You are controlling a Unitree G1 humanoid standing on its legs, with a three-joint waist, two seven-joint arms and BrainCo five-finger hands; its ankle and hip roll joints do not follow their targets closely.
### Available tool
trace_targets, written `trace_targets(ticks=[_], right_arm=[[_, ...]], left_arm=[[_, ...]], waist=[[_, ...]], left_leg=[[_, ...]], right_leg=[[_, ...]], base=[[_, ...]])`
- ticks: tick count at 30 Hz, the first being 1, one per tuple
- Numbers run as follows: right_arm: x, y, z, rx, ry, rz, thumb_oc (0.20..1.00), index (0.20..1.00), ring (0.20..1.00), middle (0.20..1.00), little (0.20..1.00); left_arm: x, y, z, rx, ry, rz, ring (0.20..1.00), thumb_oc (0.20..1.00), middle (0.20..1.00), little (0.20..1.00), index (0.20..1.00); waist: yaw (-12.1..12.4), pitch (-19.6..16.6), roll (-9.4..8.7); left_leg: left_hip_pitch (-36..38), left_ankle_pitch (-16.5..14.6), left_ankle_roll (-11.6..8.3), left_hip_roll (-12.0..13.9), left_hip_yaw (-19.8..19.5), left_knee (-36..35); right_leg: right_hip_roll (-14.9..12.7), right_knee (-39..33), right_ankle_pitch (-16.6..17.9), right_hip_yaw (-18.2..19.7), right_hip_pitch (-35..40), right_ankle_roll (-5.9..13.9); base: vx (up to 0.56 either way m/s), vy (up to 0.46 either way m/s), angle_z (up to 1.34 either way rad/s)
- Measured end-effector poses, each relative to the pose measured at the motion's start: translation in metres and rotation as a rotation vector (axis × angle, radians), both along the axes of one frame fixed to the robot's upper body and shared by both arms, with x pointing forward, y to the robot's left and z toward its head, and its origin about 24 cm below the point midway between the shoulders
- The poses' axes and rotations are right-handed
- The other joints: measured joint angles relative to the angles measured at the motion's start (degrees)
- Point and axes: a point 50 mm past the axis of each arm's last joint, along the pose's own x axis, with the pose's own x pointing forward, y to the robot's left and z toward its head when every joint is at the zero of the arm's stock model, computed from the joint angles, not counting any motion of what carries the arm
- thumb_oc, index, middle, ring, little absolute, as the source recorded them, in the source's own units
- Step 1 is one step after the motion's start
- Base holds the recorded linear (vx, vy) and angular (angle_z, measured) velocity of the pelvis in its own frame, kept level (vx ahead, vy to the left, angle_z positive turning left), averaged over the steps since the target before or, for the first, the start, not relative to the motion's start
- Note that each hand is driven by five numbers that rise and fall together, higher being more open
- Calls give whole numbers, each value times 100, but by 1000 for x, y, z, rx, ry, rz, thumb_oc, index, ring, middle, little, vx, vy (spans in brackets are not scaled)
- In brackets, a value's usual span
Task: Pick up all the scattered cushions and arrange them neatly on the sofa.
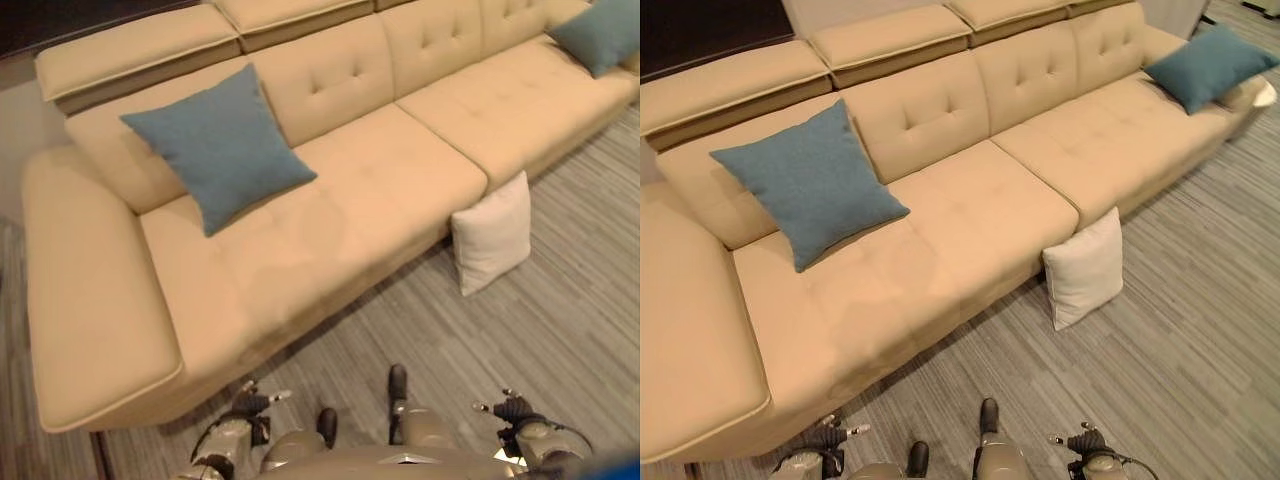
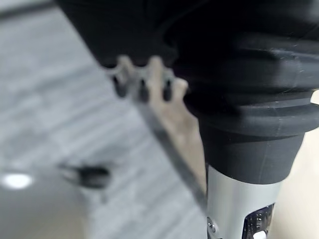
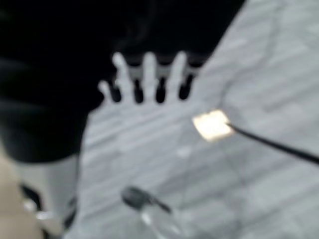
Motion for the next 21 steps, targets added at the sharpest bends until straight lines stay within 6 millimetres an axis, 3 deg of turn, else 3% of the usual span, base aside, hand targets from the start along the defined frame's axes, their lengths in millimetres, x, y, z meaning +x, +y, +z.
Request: trace_targets(ticks=[2,4,6,7,8,9,11,13,14,16,17,18,19,21], right_arm=[[-5,-1,-1,1,16,3,1000,1000,1000,1000,1000],[-2,0,-1,3,12,12,1000,1000,1000,1000,1000],[3,2,0,8,-6,17,1000,1000,1000,1000,1000],[6,4,1,12,-16,20,1000,1000,1000,1000,1000],[9,6,1,17,-23,22,1000,1000,1000,1000,1000],[11,5,2,13,-29,22,1000,1000,1000,1000,1000],[-1,2,0,7,-5,12,1000,1000,1000,1000,1000],[-8,-2,-1,7,-6,-20,1000,1000,1000,1000,1000],[-10,-4,-1,7,-2,-33,1000,1000,1000,1000,1000],[-19,-6,-2,7,2,-74,1000,1000,1000,1000,1000],[-20,-5,-3,9,3,-77,1000,1000,1000,1000,1000],[-21,-6,-3,4,6,-79,1000,1000,1000,1000,1000],[-22,-8,-2,-2,8,-79,1000,1000,1000,1000,1000],[-22,-9,-2,-5,9,-80,1000,1000,1000,1000,1000]], left_arm=[[-9,3,-1,7,18,6,1000,1000,1000,1000,1000],[-22,5,-4,16,53,-2,1000,1000,1000,1000,1000],[-22,6,-4,18,58,-4,1000,1000,1000,1000,1000],[-25,7,-4,20,68,-6,1000,1000,1000,1000,1000],[-20,9,-3,26,56,-7,1000,1000,1000,1000,1000],[-20,6,-3,18,58,-10,1000,1000,1000,1000,1000],[-22,3,-5,10,63,-12,1000,1000,1000,1000,1000],[-12,-1,-3,4,39,-27,1000,1000,1000,1000,1000],[-5,-3,-1,2,16,-34,1000,1000,1000,1000,1000],[5,-4,2,0,-15,-44,1000,1000,1000,1000,1000],[7,-5,2,-1,-24,-53,1000,1000,1000,1000,1000],[8,-7,3,-7,-30,-56,1000,1000,1000,1000,1000],[11,-11,3,-14,-39,-71,1000,1000,1000,1000,1000],[9,-13,3,-19,-41,-75,1000,1000,1000,1000,1000]], waist=[[104,16,69],[253,-52,82],[392,-144,59],[620,-251,-24],[653,-300,-119],[486,-318,-49],[465,-489,-48],[387,-558,-125],[377,-563,-170],[140,-519,-166],[210,-523,-180],[219,-482,-194],[248,-411,-217],[284,-414,-203]], left_leg=[[40,87,5,123,302,-53],[26,192,-57,284,719,-167],[-107,201,-71,471,1024,-105],[-174,184,-220,572,1189,-106],[-217,220,-411,558,1194,-109],[-194,398,-491,671,933,-149],[-190,530,-677,855,806,-99],[-426,725,-958,896,644,158],[-438,778,-994,876,588,197],[-567,934,-1178,905,455,460],[-561,996,-1226,904,446,496],[-572,986,-1228,882,284,612],[-578,754,-1292,743,-195,694],[-543,557,-1267,440,-651,546]], right_leg=[[-133,1094,-497,-319,7,-42],[-198,1365,-984,-484,421,-85],[-226,1186,-1265,-713,826,-4],[-291,576,-1375,-988,1172,111],[-100,-85,-1387,-899,1381,-122],[128,-429,-1145,-936,1594,-331],[365,-583,-1154,-755,1583,-412],[376,-634,-1155,-724,1527,-452],[401,-747,-1058,-704,1519,-573],[514,-1002,-974,-627,1618,-607],[524,-1078,-919,-532,1621,-647],[560,-1176,-792,-388,1668,-741],[561,-1327,-608,-199,1755,-902],[572,-1514,-465,11,1761,-895]], base=[[-133,-44,-72],[-203,-148,-95],[-112,-102,-105],[-30,-174,-118],[-30,-174,-71],[-21,-231,-29],[-26,-181,-27],[-19,-86,-18],[-19,-146,-12],[0,-111,-19],[7,-27,-40],[40,-31,-78],[62,-37,-78],[70,-25,-68]])
